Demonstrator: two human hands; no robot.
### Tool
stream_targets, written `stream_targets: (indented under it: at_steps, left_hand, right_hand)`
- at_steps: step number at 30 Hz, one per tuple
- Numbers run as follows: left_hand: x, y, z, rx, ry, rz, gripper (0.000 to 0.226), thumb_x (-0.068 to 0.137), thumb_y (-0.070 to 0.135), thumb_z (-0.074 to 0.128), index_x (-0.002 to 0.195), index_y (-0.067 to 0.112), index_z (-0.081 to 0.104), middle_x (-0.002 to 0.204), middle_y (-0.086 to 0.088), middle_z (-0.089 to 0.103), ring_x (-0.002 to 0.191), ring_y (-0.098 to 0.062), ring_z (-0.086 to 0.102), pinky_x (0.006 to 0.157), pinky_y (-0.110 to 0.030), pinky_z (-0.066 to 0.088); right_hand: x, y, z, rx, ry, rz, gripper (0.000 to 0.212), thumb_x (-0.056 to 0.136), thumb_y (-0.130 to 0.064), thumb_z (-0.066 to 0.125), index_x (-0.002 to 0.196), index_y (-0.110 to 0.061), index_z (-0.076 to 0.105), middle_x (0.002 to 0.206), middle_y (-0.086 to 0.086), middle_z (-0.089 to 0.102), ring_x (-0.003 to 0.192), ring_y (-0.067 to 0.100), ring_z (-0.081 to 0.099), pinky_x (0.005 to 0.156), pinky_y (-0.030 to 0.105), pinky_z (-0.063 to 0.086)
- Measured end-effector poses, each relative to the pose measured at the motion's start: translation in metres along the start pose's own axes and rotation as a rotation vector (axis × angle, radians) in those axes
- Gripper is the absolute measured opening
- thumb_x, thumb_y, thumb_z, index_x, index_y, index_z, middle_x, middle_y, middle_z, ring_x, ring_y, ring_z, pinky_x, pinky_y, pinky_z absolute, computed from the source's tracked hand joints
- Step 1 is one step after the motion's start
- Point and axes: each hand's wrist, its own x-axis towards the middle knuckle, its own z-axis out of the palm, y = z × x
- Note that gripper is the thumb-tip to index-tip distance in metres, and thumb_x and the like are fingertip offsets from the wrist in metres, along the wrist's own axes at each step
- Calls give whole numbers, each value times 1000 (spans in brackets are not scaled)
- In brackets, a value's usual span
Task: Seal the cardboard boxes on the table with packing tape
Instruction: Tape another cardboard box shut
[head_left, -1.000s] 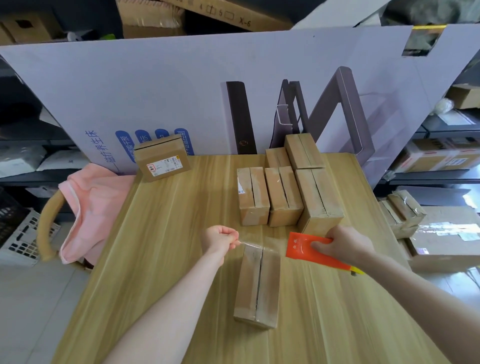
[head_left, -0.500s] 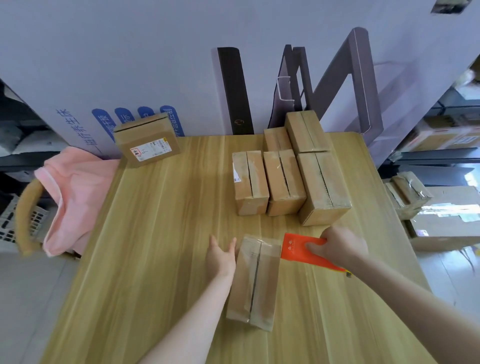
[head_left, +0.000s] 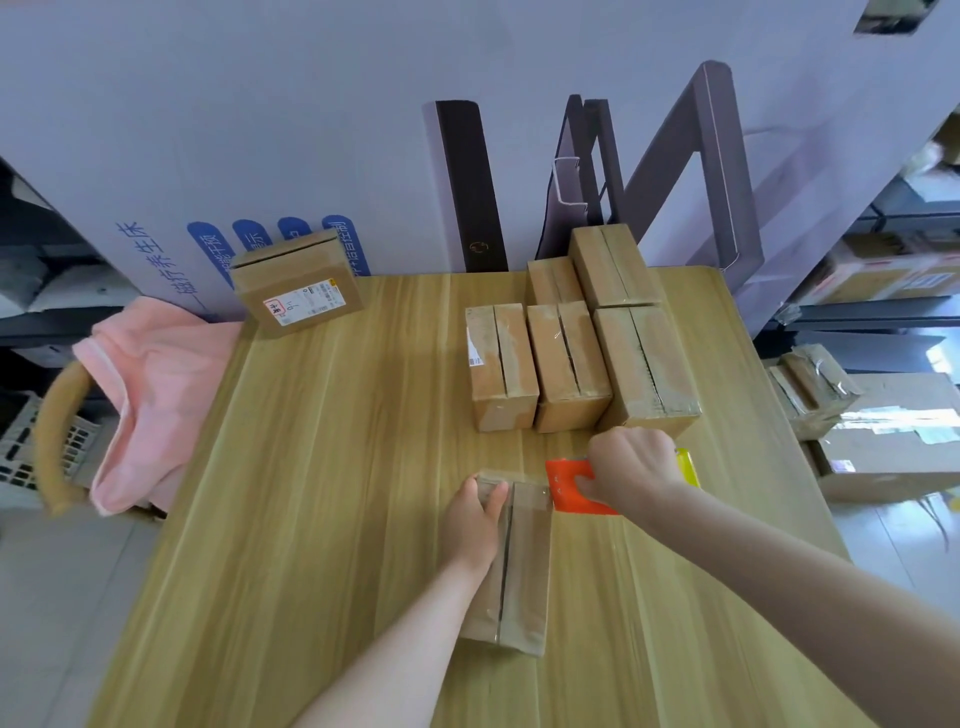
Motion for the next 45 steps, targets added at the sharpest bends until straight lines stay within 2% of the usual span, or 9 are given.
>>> stream_targets:
  at_steps: [3,7,13,21,26,31,34,38,45]
  left_hand:
    - [0,1,0,28,22,4,60,97,48,44,141,6,40,136,-7,55,128,-22,48,100,-27,36]
    - [-3,4,6,-1,82,-17,53,97,44,45,129,1,49,120,-10,62,117,-28,56,83,-25,38]
    - [-16,5,8,-58,121,-138,60,99,43,44,143,4,36,139,-11,50,129,-27,46,96,-28,36]
    - [-81,-15,29,-351,361,-384,38,89,54,54,96,17,55,95,0,65,84,-24,63,74,-35,49]
    - [-101,-19,30,-458,368,-326,25,87,48,61,87,22,60,85,7,66,85,-20,64,74,-31,48]
    - [-108,-27,21,-220,327,-190,55,91,38,61,137,10,48,138,-5,52,130,-24,47,106,-33,38]
    - [-116,-31,19,29,452,105,36,90,21,65,125,13,60,128,-2,57,119,-19,54,95,-23,40]
    - [-107,-23,13,246,206,252,27,100,24,46,123,29,60,125,11,57,115,0,53,86,0,35]
    - [-72,-4,-5,466,-100,91,50,90,11,49,137,27,48,136,5,54,123,-17,52,93,-22,41]
  right_hand:
    - [-1,-10,-7,-68,34,-89,20,87,-32,51,70,-22,52,84,-3,67,74,21,60,48,24,22]
    - [-1,-15,0,6,3,33,25,89,-33,51,67,-20,53,62,-6,48,66,21,53,45,24,20]
    - [-26,17,46,447,-145,428,41,88,-51,51,64,-18,51,63,-2,56,53,17,52,46,24,35]
    - [-84,7,68,1271,193,690,57,86,-54,59,51,-9,51,42,-3,48,40,16,45,44,25,34]
    - [-112,-39,67,1756,140,772,53,86,-50,65,58,-5,59,48,5,54,46,19,50,50,29,41]
    - [-118,-47,70,1836,117,858,53,84,-54,65,61,-6,59,49,5,55,45,18,52,47,27,43]
    - [-119,-43,73,1847,127,855,54,83,-55,65,63,-6,61,51,6,56,47,19,53,49,28,44]
    - [-119,-44,76,1823,132,817,53,84,-55,64,61,-7,60,47,2,55,43,16,53,45,26,44]
    - [-114,-48,75,1772,138,697,51,86,-50,65,64,-3,63,49,5,60,44,16,57,44,25,45]
